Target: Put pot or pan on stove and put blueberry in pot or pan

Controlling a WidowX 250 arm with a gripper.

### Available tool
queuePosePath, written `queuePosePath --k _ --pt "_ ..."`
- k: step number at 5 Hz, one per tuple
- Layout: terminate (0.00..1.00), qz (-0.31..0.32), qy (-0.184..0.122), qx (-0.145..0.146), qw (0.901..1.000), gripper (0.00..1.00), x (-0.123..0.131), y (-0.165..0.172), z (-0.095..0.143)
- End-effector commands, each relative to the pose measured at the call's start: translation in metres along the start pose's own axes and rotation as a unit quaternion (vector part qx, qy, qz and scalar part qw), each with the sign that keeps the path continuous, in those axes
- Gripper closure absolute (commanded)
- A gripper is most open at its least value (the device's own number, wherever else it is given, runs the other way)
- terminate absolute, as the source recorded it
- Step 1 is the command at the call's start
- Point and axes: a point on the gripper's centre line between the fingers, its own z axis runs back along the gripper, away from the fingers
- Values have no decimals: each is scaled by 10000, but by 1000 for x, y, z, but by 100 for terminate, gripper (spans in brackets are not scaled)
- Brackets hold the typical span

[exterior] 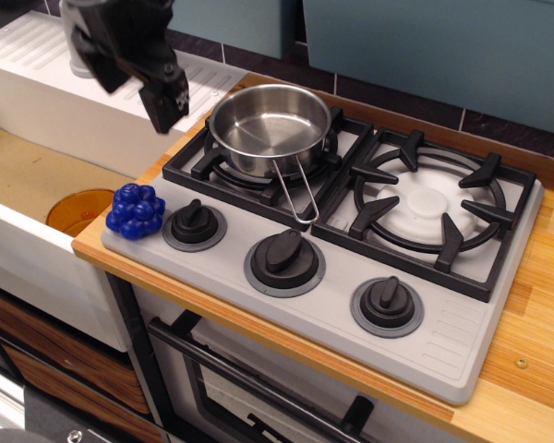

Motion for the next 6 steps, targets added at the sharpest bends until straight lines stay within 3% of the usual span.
queuePosePath --k 1,2,4,6 --pt "0 557 -23 15 9984 0 -6 2 7" --pt "0 665 -136 -69 9977 0 -16 1 -1" --pt "0 683 -180 141 9974 0 -30 -1 -18" --pt "0 705 -422 55 9966 0 -37 -5 -39"
